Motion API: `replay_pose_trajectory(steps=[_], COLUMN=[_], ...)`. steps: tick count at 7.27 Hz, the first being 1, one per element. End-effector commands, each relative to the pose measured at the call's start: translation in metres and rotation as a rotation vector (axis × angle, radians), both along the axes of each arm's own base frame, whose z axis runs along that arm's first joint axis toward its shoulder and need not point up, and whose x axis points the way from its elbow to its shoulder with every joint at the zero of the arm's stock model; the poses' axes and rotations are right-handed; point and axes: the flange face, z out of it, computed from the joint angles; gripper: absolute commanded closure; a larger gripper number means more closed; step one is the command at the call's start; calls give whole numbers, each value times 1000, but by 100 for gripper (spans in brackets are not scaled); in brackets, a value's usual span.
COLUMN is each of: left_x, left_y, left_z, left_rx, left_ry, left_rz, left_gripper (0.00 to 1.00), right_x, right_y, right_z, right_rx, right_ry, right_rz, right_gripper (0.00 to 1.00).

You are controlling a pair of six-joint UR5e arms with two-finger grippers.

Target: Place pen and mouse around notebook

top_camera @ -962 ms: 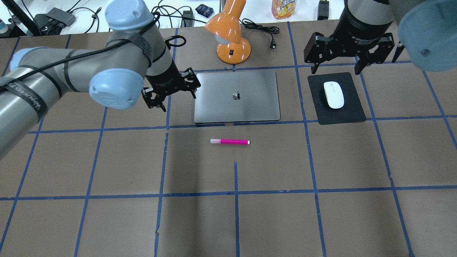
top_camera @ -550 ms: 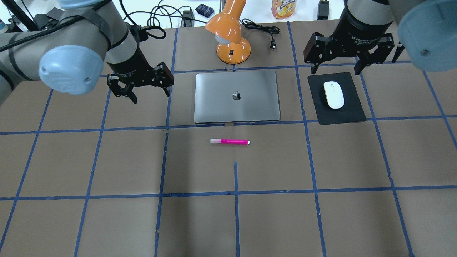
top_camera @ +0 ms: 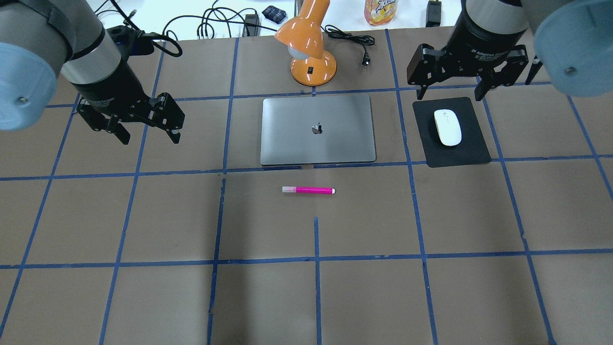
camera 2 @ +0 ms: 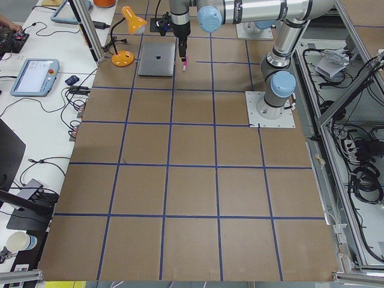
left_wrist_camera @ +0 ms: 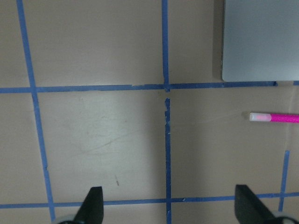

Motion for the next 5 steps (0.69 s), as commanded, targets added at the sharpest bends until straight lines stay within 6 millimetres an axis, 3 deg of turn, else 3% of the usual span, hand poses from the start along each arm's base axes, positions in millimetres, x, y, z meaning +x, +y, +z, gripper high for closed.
replay_pose_trajectory(steps=[1,5], left_x=[-5,-6], left_y=[20,26], left_z=[18,18], left_rx=[-19,-15], left_ry=[17,16], left_rz=[11,9], left_gripper=[0,0], right_x=[0,0], right_y=[0,0], right_z=[-1,-1], right_rx=[1,1], right_ry=[-1,-1], right_rz=[0,0], right_gripper=[0,0])
